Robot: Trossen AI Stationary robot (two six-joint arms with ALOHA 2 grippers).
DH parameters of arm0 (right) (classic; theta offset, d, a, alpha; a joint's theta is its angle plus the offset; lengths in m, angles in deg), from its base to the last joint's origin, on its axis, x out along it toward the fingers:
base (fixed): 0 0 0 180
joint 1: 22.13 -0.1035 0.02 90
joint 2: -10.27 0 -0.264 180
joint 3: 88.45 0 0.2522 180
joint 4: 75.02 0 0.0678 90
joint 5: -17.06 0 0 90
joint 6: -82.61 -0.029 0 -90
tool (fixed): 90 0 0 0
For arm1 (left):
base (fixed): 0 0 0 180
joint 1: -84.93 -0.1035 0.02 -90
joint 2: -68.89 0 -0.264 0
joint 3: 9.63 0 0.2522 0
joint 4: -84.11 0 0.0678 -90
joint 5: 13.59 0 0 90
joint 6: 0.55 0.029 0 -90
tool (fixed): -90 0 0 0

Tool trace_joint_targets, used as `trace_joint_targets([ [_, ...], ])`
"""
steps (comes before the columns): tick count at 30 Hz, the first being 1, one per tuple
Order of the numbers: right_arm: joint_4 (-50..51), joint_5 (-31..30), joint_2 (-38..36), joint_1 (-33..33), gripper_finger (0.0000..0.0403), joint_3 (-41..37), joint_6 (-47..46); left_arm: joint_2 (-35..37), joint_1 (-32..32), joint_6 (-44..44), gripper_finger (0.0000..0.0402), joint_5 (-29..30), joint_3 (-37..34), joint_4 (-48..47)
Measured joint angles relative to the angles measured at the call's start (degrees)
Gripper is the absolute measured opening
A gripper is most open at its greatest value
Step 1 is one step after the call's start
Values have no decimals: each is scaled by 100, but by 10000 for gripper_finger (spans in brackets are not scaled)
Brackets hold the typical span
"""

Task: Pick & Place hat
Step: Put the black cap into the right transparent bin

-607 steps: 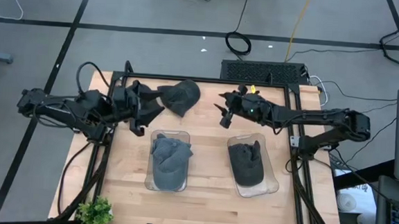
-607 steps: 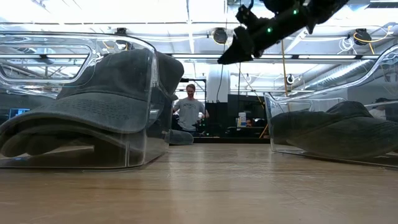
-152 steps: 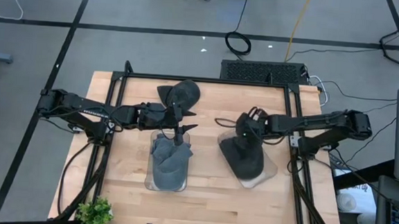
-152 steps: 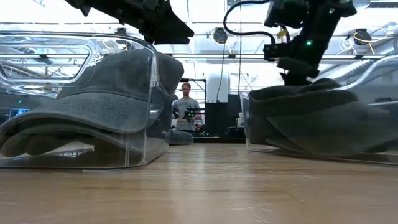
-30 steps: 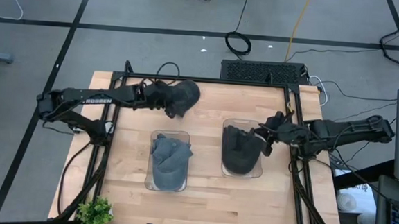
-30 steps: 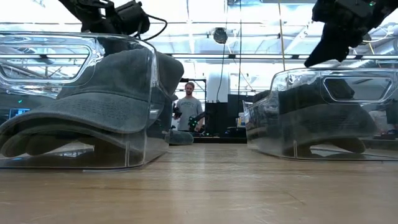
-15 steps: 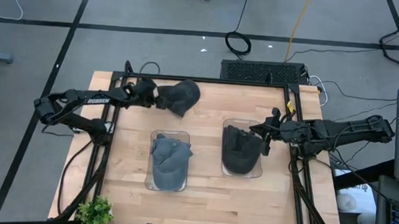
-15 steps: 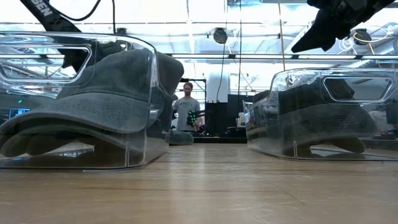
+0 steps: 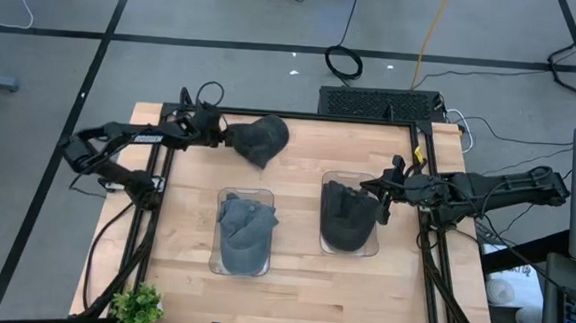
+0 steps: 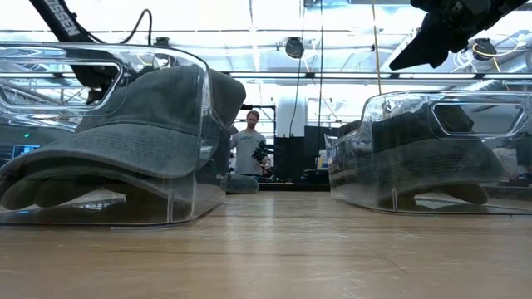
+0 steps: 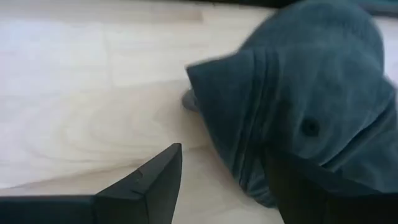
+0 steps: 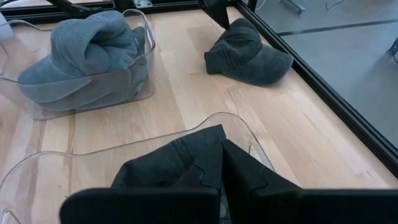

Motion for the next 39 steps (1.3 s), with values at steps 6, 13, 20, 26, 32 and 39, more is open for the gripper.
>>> trace_joint_targets([
  [6,2,2,0,0,0,-2,-54,-672,41,-108,230,-59,0,709],
  [13,2,4,0,0,0,-2,-96,-1358,35,-287,230,-845,6,2303],
  [20,5,16,0,0,0,-7,-96,-1642,78,-383,230,-892,6,3135],
  [26,-104,12,-4,0,0,-177,-94,-1652,111,-329,230,-1511,10,3570],
  [32,-294,17,-4,0,0,-417,-136,-1649,105,-90,230,-2305,2,3600],
  [39,-501,20,-28,0,0,-417,-47,-1638,431,-625,230,-3567,227,4817],
])
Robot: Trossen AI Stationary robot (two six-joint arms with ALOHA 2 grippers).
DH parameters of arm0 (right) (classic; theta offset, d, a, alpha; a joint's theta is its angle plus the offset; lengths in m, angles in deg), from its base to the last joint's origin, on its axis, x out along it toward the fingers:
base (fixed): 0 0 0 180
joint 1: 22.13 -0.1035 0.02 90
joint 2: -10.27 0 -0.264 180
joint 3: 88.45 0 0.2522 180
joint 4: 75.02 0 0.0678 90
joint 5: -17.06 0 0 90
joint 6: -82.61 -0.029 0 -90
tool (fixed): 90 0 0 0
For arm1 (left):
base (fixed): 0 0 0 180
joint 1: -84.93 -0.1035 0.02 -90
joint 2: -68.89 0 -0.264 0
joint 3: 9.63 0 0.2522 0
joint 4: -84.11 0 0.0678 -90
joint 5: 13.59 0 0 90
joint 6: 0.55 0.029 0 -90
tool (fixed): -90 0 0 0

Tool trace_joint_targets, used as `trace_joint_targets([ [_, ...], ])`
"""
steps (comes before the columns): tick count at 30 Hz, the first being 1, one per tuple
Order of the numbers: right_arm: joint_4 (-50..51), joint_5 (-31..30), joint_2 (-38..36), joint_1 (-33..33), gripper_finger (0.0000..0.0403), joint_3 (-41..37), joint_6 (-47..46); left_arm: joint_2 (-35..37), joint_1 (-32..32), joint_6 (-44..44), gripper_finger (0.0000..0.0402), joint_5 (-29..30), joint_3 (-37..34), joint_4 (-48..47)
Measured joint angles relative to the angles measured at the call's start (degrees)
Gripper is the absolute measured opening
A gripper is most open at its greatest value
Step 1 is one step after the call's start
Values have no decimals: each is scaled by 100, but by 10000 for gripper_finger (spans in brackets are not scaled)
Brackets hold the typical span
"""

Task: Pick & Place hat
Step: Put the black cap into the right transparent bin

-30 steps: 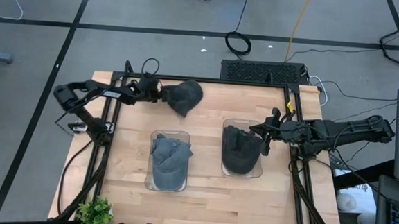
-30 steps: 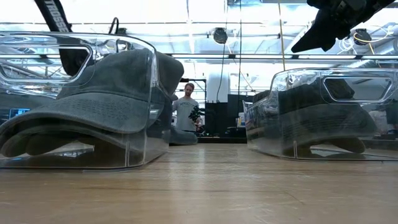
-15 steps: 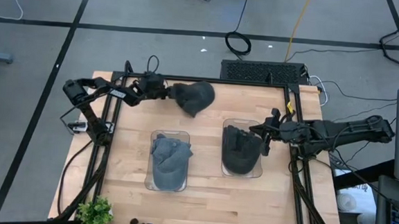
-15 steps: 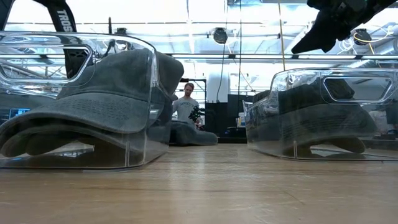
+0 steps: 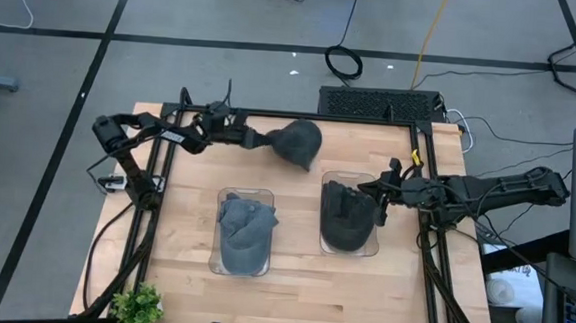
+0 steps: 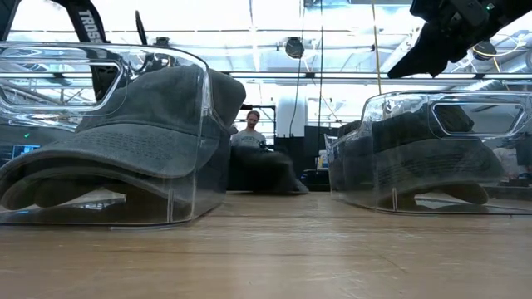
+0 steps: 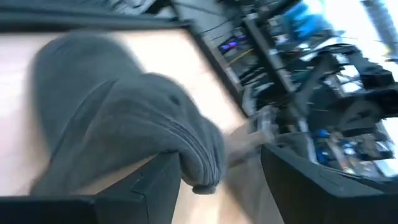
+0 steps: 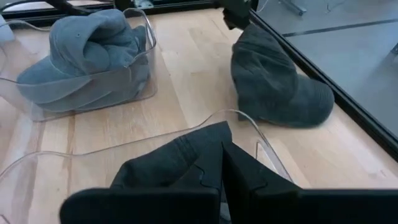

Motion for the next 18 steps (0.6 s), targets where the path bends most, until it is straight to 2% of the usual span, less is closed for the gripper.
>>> trace_joint_targets([
  [10,-26,1,2,0,0,0,42,0,581,-59,230,181,707,59],
  [15,-26,2,2,0,0,0,39,0,614,185,230,685,817,-501],
  [18,-26,2,2,0,0,0,37,0,607,629,230,572,817,-772],
])
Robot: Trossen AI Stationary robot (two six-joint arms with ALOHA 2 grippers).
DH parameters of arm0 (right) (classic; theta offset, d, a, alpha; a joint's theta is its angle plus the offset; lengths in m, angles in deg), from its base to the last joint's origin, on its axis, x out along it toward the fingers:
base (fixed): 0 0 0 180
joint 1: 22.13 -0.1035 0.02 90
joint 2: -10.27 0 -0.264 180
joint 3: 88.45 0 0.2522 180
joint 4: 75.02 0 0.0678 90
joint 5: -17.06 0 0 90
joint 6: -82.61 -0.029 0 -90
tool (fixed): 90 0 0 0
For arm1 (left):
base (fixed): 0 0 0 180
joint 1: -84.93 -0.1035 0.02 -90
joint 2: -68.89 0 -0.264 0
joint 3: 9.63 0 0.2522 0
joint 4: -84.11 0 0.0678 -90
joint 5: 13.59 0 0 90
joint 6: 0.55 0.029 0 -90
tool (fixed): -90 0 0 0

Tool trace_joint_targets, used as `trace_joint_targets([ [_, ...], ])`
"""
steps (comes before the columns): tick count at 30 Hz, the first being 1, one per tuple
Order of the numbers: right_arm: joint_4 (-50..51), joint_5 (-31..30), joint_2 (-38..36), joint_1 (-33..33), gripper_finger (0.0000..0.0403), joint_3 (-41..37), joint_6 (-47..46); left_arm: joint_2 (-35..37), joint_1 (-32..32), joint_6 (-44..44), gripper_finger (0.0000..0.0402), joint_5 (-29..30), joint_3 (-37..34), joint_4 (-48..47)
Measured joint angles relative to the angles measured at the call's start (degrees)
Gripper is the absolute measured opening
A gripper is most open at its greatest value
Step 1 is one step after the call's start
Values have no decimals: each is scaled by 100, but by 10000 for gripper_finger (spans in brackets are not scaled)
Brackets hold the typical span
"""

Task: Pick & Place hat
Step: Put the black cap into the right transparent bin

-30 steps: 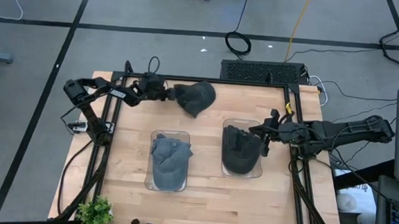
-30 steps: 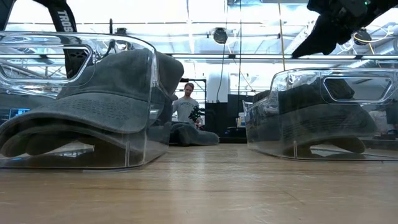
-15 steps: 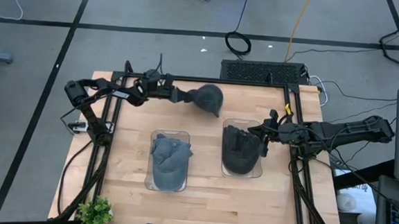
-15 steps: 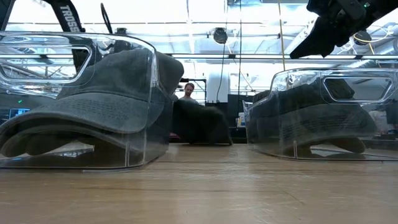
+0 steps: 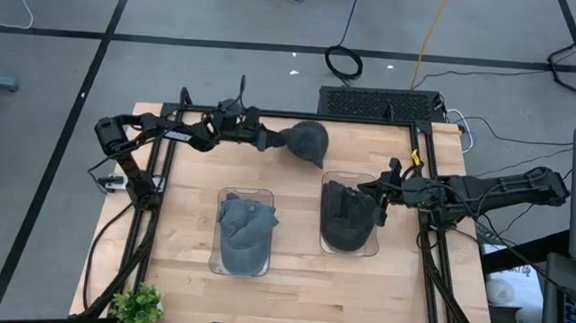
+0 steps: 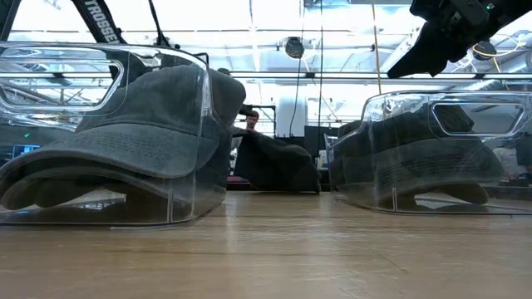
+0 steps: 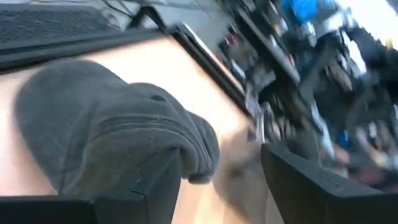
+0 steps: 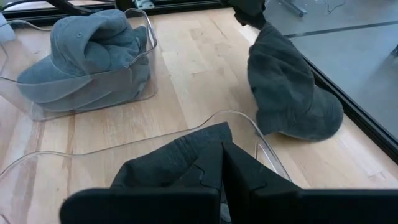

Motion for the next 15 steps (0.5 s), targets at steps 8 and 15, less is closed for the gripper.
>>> trace_joint_targets([
  [8,-4,2,0,0,0,0,0,449,150,2284,230,206,7,-1469],
  [15,-17,2,0,-1,0,0,0,637,504,3345,230,1711,7,-2137],
])
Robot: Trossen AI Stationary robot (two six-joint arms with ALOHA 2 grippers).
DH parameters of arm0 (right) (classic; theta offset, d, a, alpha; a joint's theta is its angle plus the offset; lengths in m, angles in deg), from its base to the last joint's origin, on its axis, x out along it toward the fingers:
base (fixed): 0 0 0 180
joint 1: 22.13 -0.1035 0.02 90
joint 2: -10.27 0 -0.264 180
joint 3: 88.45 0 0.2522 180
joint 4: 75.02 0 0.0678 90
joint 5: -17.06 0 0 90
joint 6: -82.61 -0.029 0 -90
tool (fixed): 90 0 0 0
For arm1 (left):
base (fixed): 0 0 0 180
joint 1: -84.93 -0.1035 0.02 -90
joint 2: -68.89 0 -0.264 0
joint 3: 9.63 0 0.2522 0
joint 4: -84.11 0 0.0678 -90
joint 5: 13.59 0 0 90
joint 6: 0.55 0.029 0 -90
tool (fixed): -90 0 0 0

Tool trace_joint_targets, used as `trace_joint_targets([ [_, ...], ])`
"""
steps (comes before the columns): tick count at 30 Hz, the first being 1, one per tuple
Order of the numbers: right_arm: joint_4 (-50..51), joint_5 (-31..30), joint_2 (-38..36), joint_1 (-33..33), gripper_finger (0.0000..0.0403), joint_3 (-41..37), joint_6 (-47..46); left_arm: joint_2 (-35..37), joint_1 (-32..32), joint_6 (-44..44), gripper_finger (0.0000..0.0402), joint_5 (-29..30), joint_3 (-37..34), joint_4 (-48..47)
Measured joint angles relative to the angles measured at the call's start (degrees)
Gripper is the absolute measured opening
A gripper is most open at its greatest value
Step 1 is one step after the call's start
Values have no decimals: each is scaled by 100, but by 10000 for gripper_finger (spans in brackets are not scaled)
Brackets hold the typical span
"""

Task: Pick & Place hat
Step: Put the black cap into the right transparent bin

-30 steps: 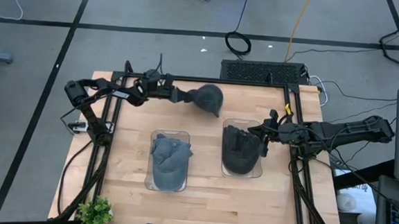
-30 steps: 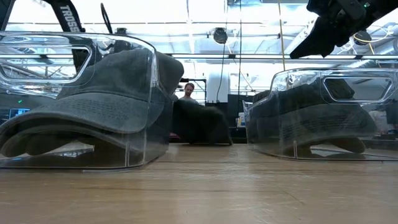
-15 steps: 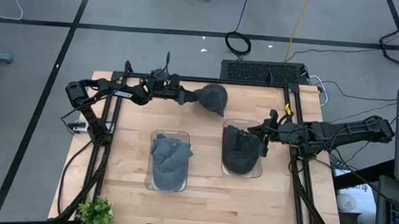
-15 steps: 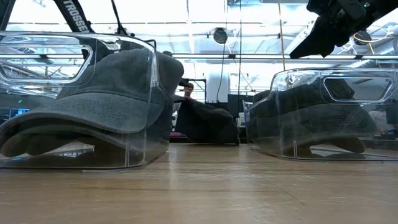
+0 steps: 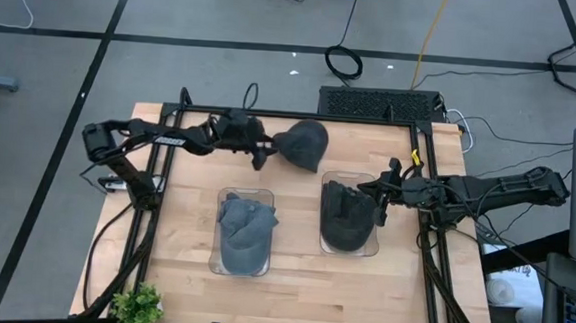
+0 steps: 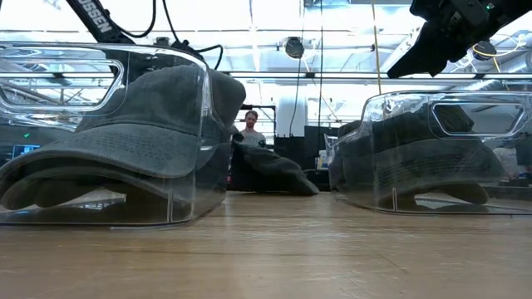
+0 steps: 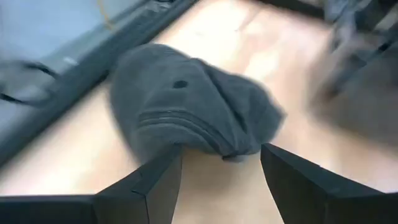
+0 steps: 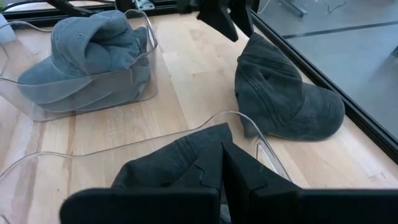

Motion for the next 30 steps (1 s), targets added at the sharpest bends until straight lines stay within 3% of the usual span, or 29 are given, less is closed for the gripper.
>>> trace_joint_targets([
  [7,-9,2,2,-1,0,0,-87,44,848,2896,230,1555,0,-89],
  [12,-7,2,2,0,0,0,-87,45,1454,4842,230,3409,0,-73],
  [15,-7,2,2,-1,0,0,-87,36,1621,5731,230,3983,0,-35],
  [23,-11,0,0,1,0,0,-129,-198,1482,6145,230,4053,6,-234],
  [30,-156,-7,2,-1,0,0,-130,-1004,1321,5395,230,4073,1118,-1702],
])
